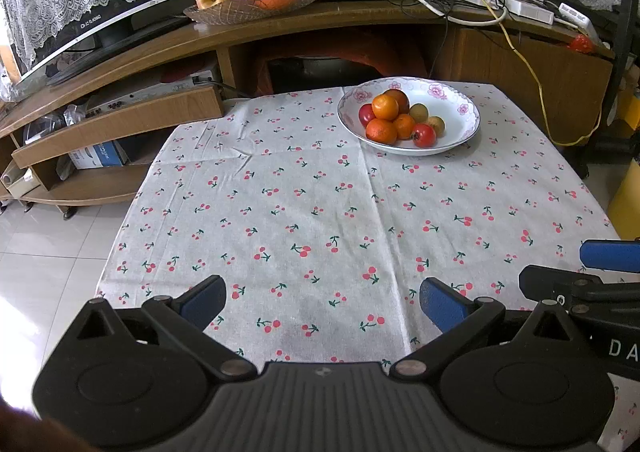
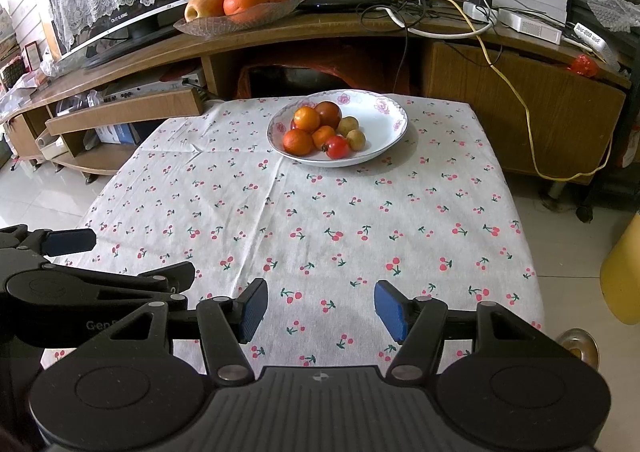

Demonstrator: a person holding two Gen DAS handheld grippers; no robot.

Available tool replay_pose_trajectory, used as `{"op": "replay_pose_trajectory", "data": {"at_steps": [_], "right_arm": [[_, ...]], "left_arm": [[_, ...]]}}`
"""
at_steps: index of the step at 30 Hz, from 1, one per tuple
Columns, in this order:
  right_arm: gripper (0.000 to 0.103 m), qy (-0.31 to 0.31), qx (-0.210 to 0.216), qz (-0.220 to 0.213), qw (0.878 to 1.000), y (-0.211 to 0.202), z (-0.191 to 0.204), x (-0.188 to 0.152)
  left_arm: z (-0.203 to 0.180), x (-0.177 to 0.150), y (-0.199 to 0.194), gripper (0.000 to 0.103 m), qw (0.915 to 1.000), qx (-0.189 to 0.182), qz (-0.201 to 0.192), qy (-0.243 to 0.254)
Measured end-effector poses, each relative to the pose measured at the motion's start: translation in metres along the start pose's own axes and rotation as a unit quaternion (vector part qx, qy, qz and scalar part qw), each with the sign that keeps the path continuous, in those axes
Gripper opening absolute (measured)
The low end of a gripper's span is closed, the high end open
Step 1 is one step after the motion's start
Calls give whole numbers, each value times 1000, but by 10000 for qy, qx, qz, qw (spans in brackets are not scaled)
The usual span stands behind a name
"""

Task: Organize fruits

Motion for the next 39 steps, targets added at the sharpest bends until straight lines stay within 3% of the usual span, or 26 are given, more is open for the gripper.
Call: {"op": "replay_pose_trajectory", "data": {"at_steps": [39], "right_arm": [[60,-71,42,83,9999,0,2,-5]], "left_arm": [[2,-4,-6,103,9999,143,-36,-27]]}}
Point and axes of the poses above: each gripper's, at about its wrist camera, not at the fingertips, and y roughly the way its jaws point, z to its left, x to its top, the point moved 10 cm from there along y, roughly the way its jaws point, and after that the axes turned 2 degrees about -y, right-handed, at the moved point
